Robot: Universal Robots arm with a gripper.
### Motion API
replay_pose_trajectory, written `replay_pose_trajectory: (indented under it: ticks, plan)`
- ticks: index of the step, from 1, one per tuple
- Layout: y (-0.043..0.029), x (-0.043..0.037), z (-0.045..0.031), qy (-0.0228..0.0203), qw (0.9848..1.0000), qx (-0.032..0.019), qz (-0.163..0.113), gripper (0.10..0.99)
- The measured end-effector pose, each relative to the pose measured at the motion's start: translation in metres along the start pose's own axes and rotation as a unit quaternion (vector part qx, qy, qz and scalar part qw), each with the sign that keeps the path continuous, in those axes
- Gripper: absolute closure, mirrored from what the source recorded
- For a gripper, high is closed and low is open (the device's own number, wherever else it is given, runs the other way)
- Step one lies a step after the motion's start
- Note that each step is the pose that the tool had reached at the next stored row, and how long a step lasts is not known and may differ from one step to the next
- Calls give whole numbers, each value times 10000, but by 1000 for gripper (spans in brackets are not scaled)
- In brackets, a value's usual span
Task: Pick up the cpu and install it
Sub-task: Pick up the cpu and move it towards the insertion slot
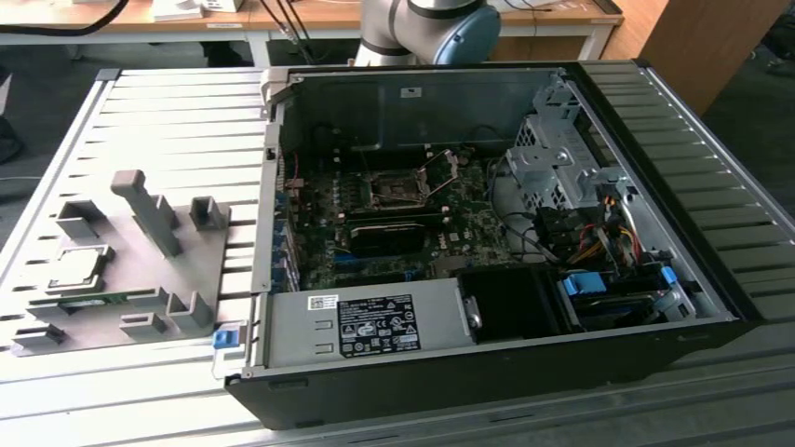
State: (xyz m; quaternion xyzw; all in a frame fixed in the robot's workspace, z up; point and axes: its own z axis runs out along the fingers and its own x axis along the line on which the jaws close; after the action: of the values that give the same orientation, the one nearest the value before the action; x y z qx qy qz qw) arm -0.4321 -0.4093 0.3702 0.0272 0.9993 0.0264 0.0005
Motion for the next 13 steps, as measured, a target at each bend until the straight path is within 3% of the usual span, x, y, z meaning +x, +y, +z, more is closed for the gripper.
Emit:
replay_pose_trajectory:
  ticks: [3,13]
  plan:
    - [-6,-1,47,23,10000,-2,-97,980]
    - [-37,24,192,26,9999,-95,-98,980]
